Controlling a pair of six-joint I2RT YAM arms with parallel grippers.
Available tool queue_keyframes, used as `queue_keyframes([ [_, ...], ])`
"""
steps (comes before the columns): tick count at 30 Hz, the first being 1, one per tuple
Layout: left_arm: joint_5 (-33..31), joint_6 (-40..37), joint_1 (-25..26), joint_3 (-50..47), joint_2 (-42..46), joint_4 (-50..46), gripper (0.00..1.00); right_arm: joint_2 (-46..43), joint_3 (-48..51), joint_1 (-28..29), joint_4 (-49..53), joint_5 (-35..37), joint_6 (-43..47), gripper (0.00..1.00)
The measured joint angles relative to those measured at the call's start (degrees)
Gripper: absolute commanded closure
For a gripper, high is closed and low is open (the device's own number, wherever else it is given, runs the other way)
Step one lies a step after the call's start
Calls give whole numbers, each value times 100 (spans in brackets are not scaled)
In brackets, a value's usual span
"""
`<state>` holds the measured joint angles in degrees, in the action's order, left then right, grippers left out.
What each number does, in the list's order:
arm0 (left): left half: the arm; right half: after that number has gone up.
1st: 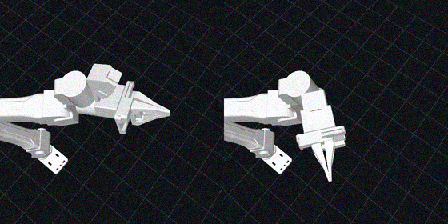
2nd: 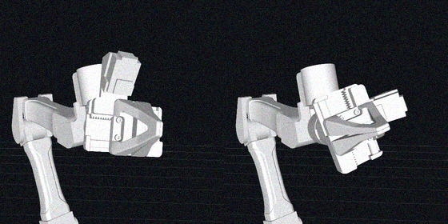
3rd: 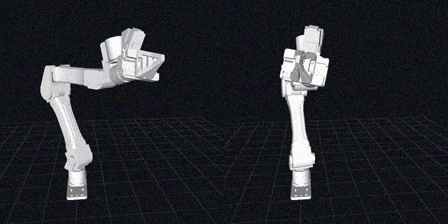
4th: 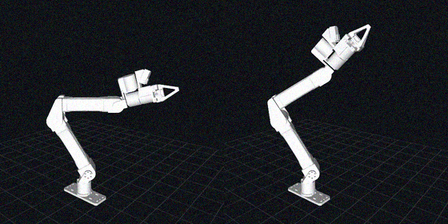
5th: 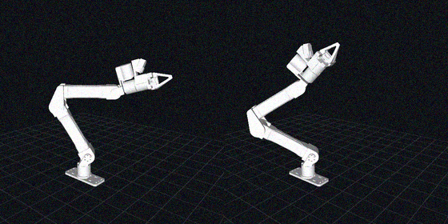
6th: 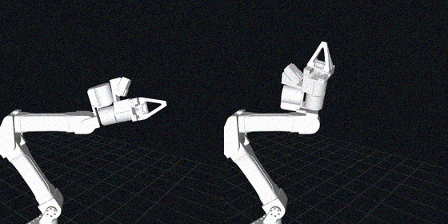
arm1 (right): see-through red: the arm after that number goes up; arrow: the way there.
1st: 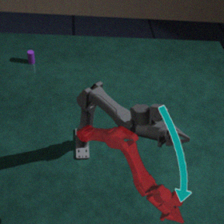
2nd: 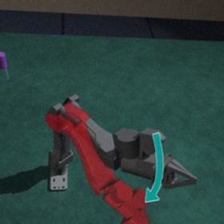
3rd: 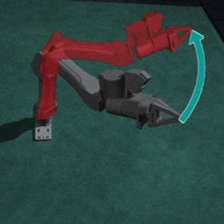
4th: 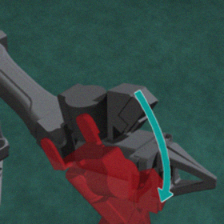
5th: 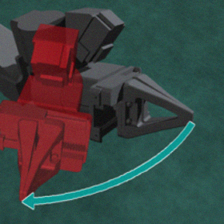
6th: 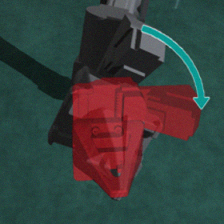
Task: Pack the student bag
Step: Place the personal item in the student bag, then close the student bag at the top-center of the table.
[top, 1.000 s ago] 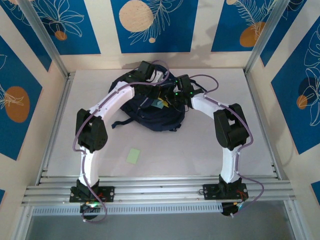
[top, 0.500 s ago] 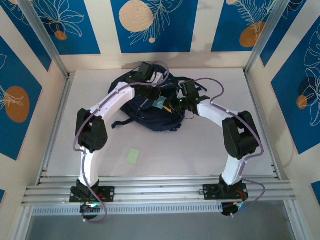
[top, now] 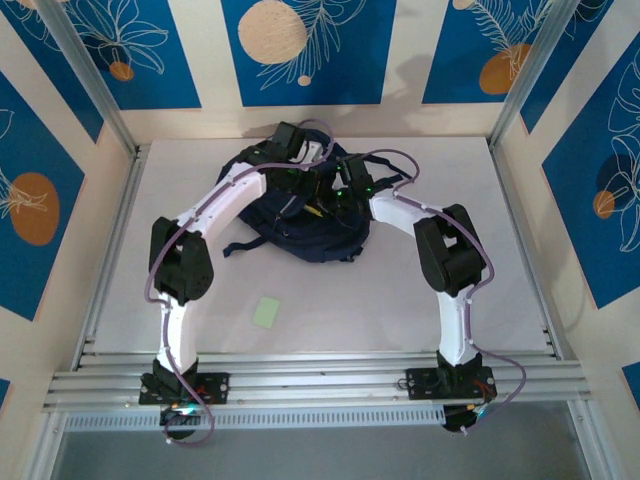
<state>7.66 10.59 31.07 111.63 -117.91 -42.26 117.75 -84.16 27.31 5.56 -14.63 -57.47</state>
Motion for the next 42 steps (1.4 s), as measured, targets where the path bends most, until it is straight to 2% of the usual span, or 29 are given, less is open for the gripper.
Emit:
queue_keyframes([
  [4, 0, 2, 0, 0, 0, -22, 100, -282, 339, -22, -39, -74, 72, 78],
  [10, -66, 0, -11, -98, 35, -17, 100, -1495, 1110, -44, 595, 74, 520, 64],
  [12, -66, -2, -11, -260, 111, 9, 87, -1954, 1290, -44, 872, 205, 713, 53],
  [14, -63, 48, -11, -490, 236, 17, 68, -2376, 1451, -44, 1191, 389, 885, 31],
  [17, -83, 140, -11, -951, 553, -52, 39, -2804, 1609, -55, 1655, 704, 1075, 4],
  [18, -94, 166, -11, -1139, 695, -52, 28, -2905, 1648, -66, 1788, 800, 1126, 0],
  [20, -136, 247, -11, -1692, 1134, -42, 2, -3123, 1742, -92, 2096, 1021, 1202, 1],
  [21, -146, 273, -11, -1912, 1331, -42, 0, -3198, 1777, -111, 2197, 1097, 1207, 1],
  [29, -175, 603, -11, -3816, 3040, -101, 0, -3759, 2090, -308, 2636, 1384, 1209, 1],
  [34, -160, 817, 35, -5049, 3639, -205, 0, -3915, 2387, -313, 2618, 1379, 1185, 1],
  [42, -131, 1403, 496, -6601, 4299, -39, 11, -3928, 2793, -149, 2404, 1327, 927, 0],
])
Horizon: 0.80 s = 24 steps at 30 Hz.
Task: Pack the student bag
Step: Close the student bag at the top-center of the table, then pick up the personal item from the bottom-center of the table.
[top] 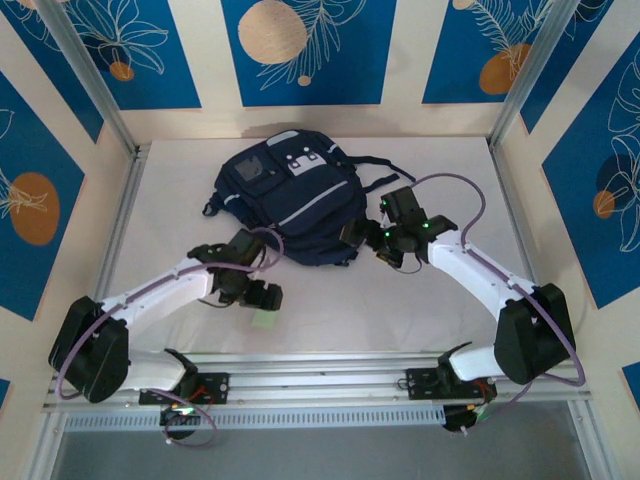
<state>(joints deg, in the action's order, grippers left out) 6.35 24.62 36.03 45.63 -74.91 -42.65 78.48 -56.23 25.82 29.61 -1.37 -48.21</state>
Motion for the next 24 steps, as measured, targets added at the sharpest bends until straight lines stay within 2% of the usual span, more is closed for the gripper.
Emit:
queue_keyframes([
  [10, -389, 278, 647, -363, -365, 584, 15, -44, 90, 74, -175, -90, -179, 0],
  [16, -671, 415, 776, -455, -778, 855, 22, -184, 210, 74, -173, -74, -205, 0],
  [24, -964, 544, 817, -407, -885, 765, 52, -391, 374, 74, -153, -9, -249, 0],
])
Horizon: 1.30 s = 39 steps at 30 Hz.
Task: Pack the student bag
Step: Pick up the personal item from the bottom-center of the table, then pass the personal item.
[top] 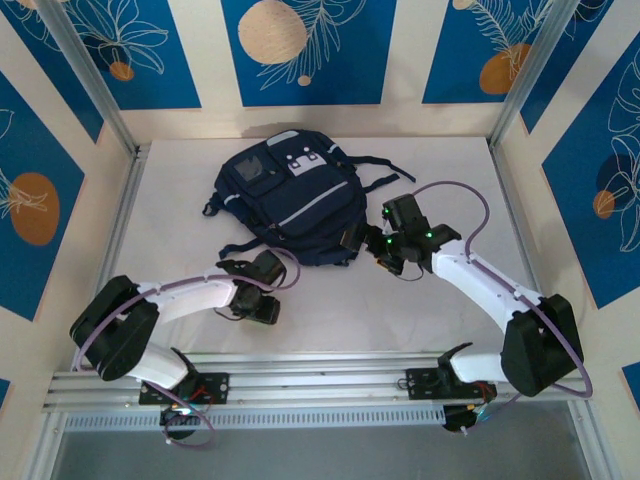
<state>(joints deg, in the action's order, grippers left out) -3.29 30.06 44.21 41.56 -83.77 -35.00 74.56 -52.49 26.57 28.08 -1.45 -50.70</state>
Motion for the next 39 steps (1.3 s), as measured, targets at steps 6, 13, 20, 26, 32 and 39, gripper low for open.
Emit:
queue_keyframes([
  [6, -85, 0, 17, 57, 7, -105, 58, -15, 57, -7, 0, 0, -35, 0],
  [13, -20, -133, 50, 568, 94, -258, 59, -13, 55, -44, -138, -295, 203, 12],
  [20, 621, -769, 52, 1624, 376, -72, 59, -7, 33, -168, -831, -1414, 590, 27],
  [26, 1276, -1099, 55, 1937, 378, 210, 59, 127, 33, -173, -1528, -2256, 623, 32],
  [32, 1681, -1115, 55, 2006, 328, 411, 58, 216, 98, -173, -2044, -2697, 566, 43],
  [39, 1832, -1069, 55, 2094, 264, 634, 59, 348, 317, -118, -2496, -3016, 417, 52],
])
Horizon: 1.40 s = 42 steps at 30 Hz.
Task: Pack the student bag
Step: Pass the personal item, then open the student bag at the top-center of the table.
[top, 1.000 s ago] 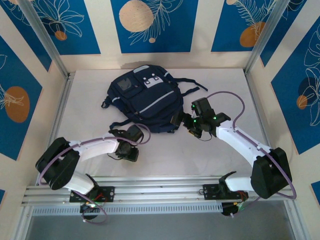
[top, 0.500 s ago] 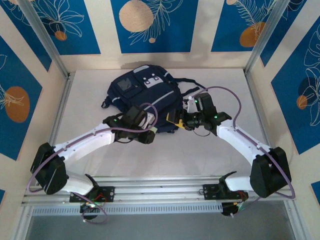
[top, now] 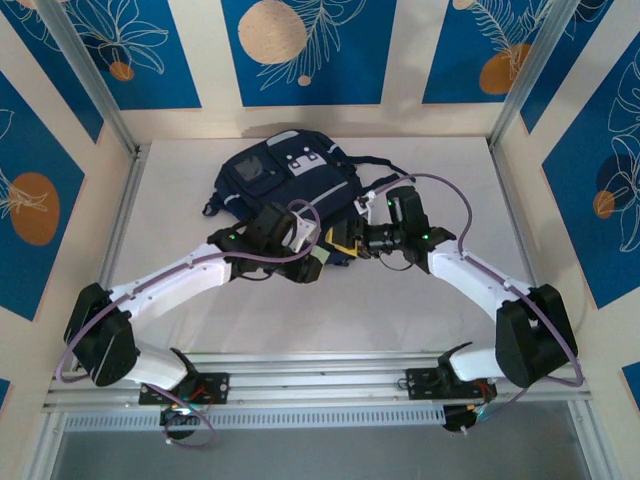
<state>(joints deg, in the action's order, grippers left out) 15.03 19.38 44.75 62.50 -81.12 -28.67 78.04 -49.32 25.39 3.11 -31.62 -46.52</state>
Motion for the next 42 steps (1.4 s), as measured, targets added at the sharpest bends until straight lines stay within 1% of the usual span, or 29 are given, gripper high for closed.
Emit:
queue_keyframes([
  [3, 2, 50, 0, 7, -2, 146, 59, 133, 7, 83, -122, -92, -33, 62],
  [6, 2, 118, 0, 13, -17, 271, 59, 238, 22, 153, -238, -205, -39, 77],
  [8, 0, 136, 0, 24, -61, 278, 58, 267, 26, 164, -317, -267, -31, 89],
  [10, 0, 155, 0, 28, -118, 299, 58, 267, 28, 166, -350, -297, -57, 98],
  [11, 0, 168, 0, 44, -146, 299, 58, 267, 31, 166, -354, -297, -33, 100],
  [12, 0, 170, 0, 59, -162, 299, 54, 267, 33, 155, -350, -295, -24, 100],
  [14, -7, 184, -2, 103, -199, 297, 29, 264, 33, 129, -345, -293, -24, 100],
  [16, -20, 240, -4, 160, -238, 289, 15, 264, 33, 76, -310, -291, -17, 100],
  [17, -24, 232, -4, 210, -271, 271, 6, 243, 33, 28, -256, -278, 2, 100],
  [18, -48, 205, -7, 264, -302, 249, 2, 208, 33, -11, -192, -260, 11, 100],
  [19, -79, 151, -7, 332, -332, 199, 1, 151, 35, -92, -103, -212, 31, 100],
  [21, -214, -7, -24, 501, -387, 61, 0, 9, 37, -321, 107, -79, 94, 100],
  [24, -629, -350, -37, 815, -551, -107, 2, -236, 37, -750, 481, 262, 179, 100],
  [30, -1755, -951, -87, 1447, -1429, -105, 11, -702, 101, -1567, 1154, 881, 221, 100],
  [35, -2455, -1377, -162, 1952, -2365, -35, 15, -927, 306, -2079, 1360, 920, 219, 100],
  [39, -2723, -1572, -210, 2365, -2964, -13, 15, -988, 420, -2297, 1449, 909, 216, 100],
  [42, -2865, -1672, -238, 2551, -3167, -7, 17, -1075, 452, -2328, 1508, 883, 219, 100],
])
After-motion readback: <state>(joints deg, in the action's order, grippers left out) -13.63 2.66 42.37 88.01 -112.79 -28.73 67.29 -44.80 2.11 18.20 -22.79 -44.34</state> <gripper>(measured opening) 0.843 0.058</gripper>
